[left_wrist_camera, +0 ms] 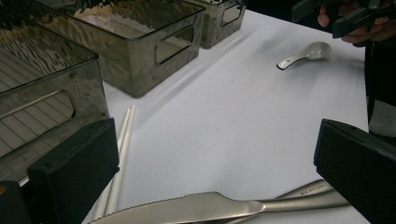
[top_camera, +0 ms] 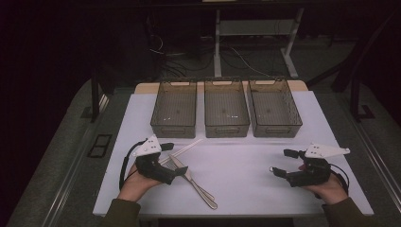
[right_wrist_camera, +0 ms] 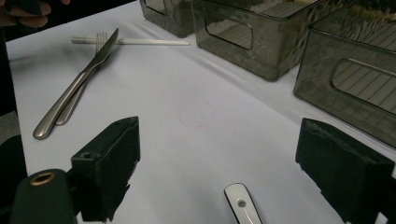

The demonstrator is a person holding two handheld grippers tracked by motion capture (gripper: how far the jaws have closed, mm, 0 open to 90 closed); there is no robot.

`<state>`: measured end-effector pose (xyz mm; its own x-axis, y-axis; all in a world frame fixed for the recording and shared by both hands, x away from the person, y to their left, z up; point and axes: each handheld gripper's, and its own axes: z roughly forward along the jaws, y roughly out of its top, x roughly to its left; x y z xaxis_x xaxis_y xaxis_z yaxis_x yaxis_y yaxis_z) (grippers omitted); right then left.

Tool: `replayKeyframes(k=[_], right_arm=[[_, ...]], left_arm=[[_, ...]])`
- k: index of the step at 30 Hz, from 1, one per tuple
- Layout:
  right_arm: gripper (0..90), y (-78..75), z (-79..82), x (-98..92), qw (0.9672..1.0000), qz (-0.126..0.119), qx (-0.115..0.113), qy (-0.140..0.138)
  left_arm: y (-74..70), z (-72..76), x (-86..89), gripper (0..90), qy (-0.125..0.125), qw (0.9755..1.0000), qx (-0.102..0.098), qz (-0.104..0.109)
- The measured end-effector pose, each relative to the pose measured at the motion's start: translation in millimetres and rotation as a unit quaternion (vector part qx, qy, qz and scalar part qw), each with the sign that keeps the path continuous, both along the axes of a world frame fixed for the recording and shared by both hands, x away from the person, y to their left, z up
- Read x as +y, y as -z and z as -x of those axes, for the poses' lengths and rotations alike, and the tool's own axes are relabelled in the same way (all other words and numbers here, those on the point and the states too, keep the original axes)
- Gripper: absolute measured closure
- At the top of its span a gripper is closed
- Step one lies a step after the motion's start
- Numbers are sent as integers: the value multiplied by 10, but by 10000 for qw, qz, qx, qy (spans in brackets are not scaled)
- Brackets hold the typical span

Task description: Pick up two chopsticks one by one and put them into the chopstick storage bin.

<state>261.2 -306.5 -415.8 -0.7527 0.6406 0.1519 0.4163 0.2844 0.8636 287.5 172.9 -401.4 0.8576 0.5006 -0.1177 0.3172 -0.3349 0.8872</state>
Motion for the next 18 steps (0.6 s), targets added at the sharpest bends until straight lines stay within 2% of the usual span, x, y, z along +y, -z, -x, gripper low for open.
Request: replayKeyframes(k=[10,15,18], right_arm=[[136,19,-9,-23,10000,5,50,12],[136,17,-32,-44,10000,-55,49,25],[136,19,-32,-41,10000,-7,55,9]], left_arm=[[-33,-58,-28,0,25,10000,33,-70],[-70,-112,-1,0,26,9999,-2,-118],[-96,-160,23,0,20,9999,-33,-136]])
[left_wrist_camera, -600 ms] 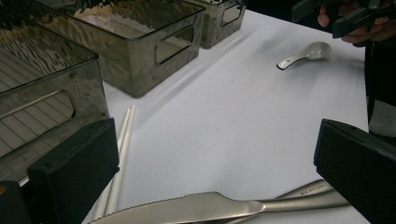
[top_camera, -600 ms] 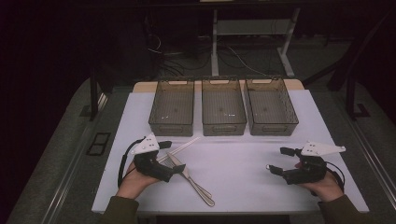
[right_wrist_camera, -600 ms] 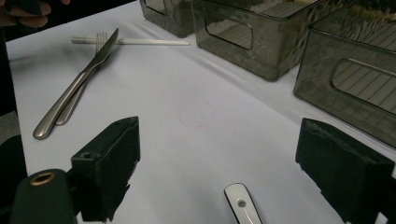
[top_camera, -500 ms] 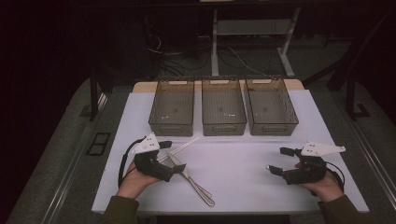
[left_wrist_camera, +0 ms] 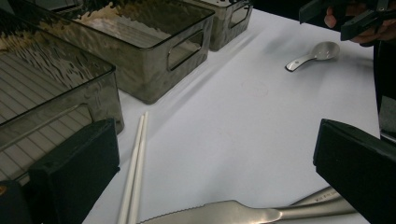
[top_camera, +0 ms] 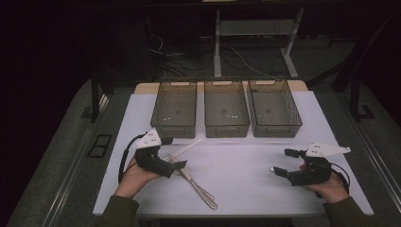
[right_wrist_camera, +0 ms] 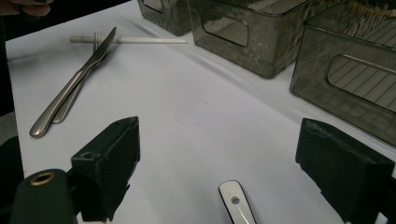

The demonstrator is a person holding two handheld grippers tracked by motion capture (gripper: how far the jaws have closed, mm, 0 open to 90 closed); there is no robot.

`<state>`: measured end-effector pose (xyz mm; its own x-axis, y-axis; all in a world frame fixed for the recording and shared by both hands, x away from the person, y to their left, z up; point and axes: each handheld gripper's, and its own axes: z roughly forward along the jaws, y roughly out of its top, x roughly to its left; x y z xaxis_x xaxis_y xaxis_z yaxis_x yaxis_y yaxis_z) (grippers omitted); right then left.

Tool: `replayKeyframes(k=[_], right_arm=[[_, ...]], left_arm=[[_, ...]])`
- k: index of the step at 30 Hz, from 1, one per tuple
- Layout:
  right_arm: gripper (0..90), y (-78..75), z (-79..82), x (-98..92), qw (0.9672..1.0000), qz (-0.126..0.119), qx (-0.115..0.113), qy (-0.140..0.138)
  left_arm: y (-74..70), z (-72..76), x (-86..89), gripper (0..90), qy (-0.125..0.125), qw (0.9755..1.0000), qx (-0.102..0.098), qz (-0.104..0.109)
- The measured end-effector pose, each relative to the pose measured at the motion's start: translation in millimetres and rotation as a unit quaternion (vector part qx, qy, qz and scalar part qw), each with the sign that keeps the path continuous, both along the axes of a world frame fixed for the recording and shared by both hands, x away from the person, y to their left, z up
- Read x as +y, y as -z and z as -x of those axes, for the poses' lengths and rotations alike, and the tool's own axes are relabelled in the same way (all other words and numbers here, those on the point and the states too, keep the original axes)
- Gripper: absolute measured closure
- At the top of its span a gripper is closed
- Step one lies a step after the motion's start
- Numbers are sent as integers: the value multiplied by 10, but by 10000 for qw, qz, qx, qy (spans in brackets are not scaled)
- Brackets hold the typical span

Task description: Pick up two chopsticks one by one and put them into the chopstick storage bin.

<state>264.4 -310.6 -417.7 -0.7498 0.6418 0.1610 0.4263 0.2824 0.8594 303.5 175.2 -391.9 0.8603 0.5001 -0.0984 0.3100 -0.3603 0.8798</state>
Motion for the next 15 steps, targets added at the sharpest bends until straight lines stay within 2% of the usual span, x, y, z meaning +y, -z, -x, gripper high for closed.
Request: replayKeyframes(k=[6,15], right_arm=[[136,-10,10,12,10000,-8,-8,35],[137,-22,37,6,10000,7,-21,94]], left_arm=[[-12,-57,41,0,16,10000,-6,-24],[-74,-243,177,0,-51,9999,-42,-99]])
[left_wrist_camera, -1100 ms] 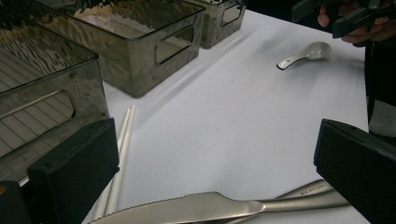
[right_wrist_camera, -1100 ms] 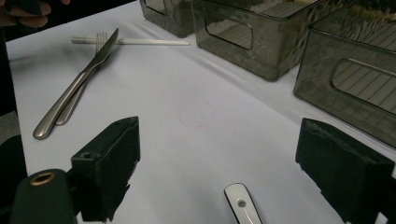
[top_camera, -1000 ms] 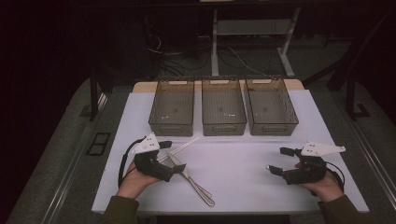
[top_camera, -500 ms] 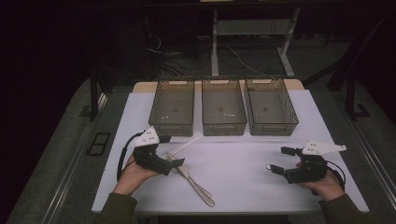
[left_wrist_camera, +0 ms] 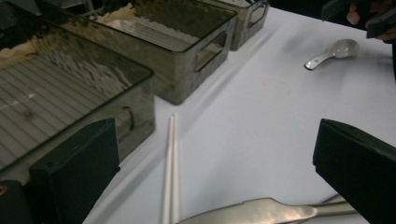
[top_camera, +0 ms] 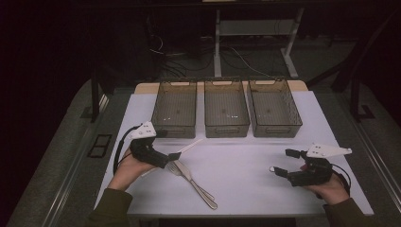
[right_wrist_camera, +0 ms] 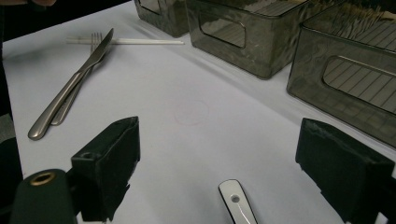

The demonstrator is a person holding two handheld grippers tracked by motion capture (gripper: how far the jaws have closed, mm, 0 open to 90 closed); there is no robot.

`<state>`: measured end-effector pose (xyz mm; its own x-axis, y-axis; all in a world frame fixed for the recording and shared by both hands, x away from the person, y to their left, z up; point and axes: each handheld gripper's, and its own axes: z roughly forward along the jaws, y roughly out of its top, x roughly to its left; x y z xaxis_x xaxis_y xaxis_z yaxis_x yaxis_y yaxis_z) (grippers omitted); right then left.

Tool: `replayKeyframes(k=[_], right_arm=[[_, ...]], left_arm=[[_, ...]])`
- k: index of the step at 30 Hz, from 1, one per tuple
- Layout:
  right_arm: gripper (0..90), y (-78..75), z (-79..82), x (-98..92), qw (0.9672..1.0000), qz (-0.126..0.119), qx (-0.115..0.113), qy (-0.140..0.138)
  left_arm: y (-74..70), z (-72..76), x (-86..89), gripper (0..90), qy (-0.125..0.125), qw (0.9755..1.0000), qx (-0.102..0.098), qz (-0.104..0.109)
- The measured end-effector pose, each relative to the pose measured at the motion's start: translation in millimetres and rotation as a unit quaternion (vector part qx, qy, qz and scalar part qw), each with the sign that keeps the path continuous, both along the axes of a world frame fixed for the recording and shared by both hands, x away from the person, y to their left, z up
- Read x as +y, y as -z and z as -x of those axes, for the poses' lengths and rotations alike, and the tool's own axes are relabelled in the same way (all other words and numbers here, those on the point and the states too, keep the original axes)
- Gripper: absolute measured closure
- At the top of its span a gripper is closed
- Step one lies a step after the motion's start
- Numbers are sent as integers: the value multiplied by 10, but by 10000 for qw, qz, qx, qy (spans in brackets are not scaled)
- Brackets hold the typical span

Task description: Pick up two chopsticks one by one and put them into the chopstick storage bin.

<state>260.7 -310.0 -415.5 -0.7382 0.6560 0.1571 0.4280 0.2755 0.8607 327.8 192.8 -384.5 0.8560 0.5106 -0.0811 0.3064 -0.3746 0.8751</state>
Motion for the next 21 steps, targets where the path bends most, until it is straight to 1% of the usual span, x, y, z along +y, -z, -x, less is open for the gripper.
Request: replayKeyframes(k=[3,6,10,11,12,14,15,16,18,19,20,21], right_arm=[[136,4,-7,6,10000,13,5,-22],[136,9,-8,4,10000,24,23,-38],[137,11,-9,-8,10000,23,30,-16],[137,11,-8,-11,10000,25,32,-14],[137,11,-8,-11,10000,25,32,-14],[137,15,-11,-3,10000,48,37,-27],[137,17,-11,3,10000,55,43,-39],[137,18,-11,8,10000,61,46,-50],[137,20,-13,14,9999,84,44,-64],[137,23,-16,15,9999,84,38,-68],[137,23,-16,15,9999,83,41,-66],[137,23,-17,15,9999,84,39,-62]], left_arm=[[-7,-23,45,18,-42,10000,-8,46],[11,-52,149,43,-199,9998,28,72],[27,-62,218,76,-309,9995,40,39],[31,-58,236,130,-333,9994,47,8],[36,-56,247,130,-354,9994,42,-17],[54,-54,276,180,-400,9992,66,-69],[71,-55,309,210,-389,9991,104,-139],[71,-55,309,241,-389,9991,104,-139],[92,-56,334,274,-396,9989,149,-205],[104,-56,345,296,-414,9987,160,-262],[127,-57,370,312,-440,9980,182,-416],[141,-60,384,327,-455,9976,218,-468]])
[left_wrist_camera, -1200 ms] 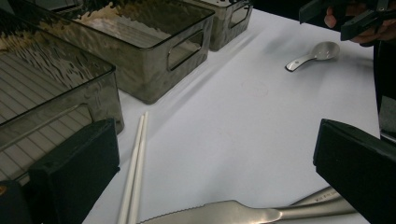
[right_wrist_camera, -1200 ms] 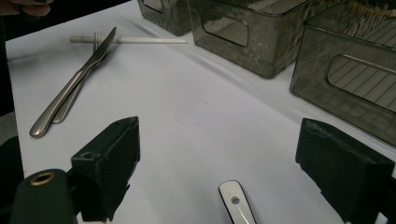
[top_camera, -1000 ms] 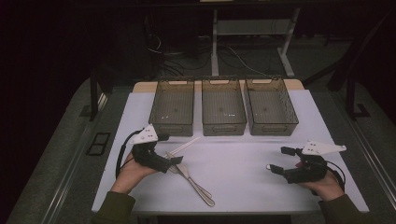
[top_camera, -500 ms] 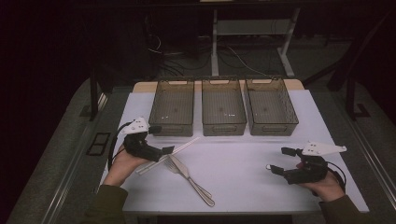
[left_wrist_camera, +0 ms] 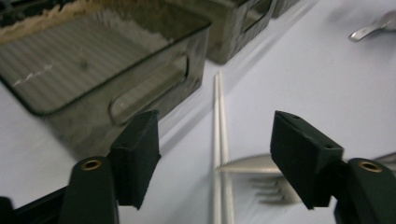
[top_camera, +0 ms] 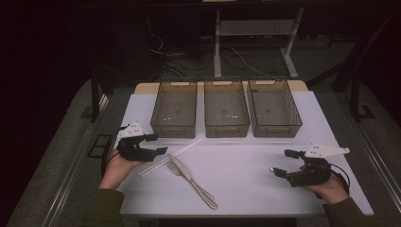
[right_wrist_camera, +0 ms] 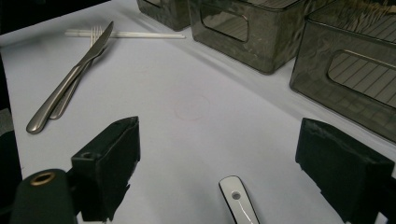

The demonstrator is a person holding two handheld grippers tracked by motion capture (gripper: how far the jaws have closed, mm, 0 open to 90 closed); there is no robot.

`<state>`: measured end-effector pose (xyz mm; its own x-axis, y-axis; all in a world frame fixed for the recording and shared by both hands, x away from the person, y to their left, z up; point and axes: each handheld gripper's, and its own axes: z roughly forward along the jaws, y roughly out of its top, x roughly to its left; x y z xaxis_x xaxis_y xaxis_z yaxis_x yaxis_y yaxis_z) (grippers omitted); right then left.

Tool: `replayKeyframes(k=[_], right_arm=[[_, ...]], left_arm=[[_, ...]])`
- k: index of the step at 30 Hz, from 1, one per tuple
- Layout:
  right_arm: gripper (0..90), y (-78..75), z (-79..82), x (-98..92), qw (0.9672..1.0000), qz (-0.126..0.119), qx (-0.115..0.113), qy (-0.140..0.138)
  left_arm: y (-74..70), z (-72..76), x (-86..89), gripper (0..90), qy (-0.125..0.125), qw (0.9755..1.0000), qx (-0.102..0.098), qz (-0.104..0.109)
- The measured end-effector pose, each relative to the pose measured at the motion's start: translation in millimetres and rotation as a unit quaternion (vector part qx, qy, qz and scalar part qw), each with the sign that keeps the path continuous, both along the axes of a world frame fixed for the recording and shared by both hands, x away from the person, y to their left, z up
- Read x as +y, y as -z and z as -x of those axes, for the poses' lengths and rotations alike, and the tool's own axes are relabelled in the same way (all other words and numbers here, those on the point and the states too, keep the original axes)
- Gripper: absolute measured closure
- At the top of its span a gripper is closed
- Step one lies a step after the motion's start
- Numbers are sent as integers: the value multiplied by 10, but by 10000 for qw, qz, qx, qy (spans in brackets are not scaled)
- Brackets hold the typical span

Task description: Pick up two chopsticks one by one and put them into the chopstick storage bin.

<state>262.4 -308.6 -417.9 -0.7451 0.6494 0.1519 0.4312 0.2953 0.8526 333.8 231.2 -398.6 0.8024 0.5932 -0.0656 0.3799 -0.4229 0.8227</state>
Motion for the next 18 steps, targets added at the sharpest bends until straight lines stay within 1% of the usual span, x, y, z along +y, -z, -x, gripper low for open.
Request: replayKeyframes(k=[1,2,3,6,7,8,9,10,11,12,13,14,15,16,17,18], right_arm=[[137,-1,0,-1,10000,2,-1,0],[137,1,-1,-1,10000,6,-4,4],[137,0,-1,-2,10000,6,-2,0],[137,1,-1,0,10000,7,3,3],[137,1,-1,0,10000,10,10,-4],[137,4,-3,0,10000,20,23,-13],[137,6,-4,2,10000,24,33,-17],[137,7,-5,3,10000,25,34,-18],[137,7,-5,3,10000,25,34,-18],[137,7,-5,7,10000,33,33,-15],[137,7,-5,9,10000,33,36,-15],[137,7,-5,10,10000,37,34,-14],[137,7,-3,11,10000,38,37,-17],[137,7,-3,11,10000,36,41,-16],[137,7,-4,11,10000,40,37,-10],[137,6,-4,10,10000,36,38,-10]], left_arm=[[0,0,0,348,0,10000,0,0],[26,1,24,371,-27,9999,75,-93],[39,0,33,390,-42,9998,105,-150],[67,-3,45,461,13,9991,233,-358],[67,-3,45,487,13,9991,233,-358],[79,-21,51,513,134,9975,390,-575],[78,-31,52,531,175,9966,446,-667],[84,-37,44,544,183,9963,493,-684],[84,-37,44,558,183,9963,493,-684],[80,-47,42,582,271,9948,608,-770],[81,-49,39,591,264,9942,655,-812],[81,-57,41,605,299,9934,666,-880],[85,-60,38,628,294,9930,722,-888],[83,-71,41,645,332,9918,761,-970],[83,-71,41,658,332,9918,761,-970],[82,-92,36,674,320,9898,868,-1084]])
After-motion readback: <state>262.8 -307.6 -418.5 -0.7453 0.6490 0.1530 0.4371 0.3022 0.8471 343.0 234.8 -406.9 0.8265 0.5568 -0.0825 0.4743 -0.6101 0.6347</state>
